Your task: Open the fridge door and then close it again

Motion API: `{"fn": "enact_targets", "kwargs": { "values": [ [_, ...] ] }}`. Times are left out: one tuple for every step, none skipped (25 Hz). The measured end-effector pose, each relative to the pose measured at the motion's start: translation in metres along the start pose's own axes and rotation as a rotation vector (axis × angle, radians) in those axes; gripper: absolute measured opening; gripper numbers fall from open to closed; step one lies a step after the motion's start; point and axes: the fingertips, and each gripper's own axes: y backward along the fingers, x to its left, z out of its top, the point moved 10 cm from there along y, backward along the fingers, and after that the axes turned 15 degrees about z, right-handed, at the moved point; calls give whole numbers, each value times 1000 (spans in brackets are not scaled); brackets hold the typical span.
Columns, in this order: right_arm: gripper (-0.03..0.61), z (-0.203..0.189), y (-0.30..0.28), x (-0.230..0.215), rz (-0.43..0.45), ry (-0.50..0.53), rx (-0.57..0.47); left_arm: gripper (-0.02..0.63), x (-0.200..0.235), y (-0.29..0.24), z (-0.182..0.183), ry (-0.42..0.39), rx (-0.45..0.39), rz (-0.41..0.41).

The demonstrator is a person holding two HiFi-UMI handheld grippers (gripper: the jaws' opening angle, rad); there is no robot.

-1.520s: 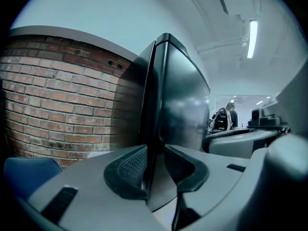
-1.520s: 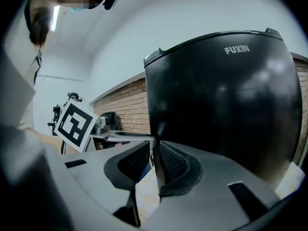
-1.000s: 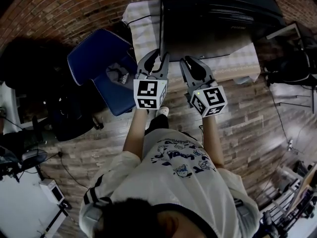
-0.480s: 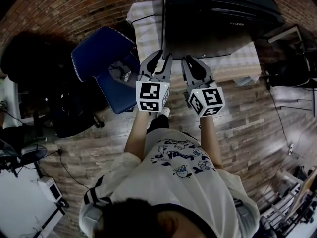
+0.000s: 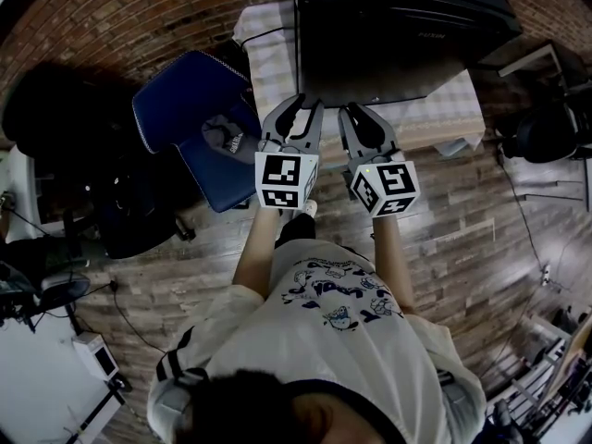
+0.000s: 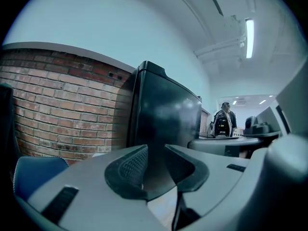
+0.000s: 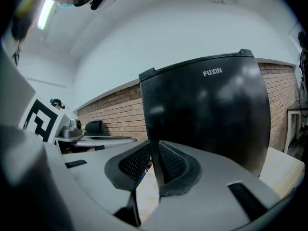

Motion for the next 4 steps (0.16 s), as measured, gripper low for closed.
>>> {"fn": "enact_targets", "kwargs": {
  "values": [
    [71, 1, 1, 0, -1, 0, -2, 120, -1, 0, 1, -2, -1, -2],
    [71, 1, 2, 0, -1, 1, -4, 120, -2, 1, 1, -3, -3, -3],
    [71, 1, 3, 0, -1, 0, -6, 120, -3, 1, 2, -4, -5, -5],
    [71, 2, 3, 0, -1, 0, -7, 120, -4, 1, 2, -5, -7, -7]
  ]
}}
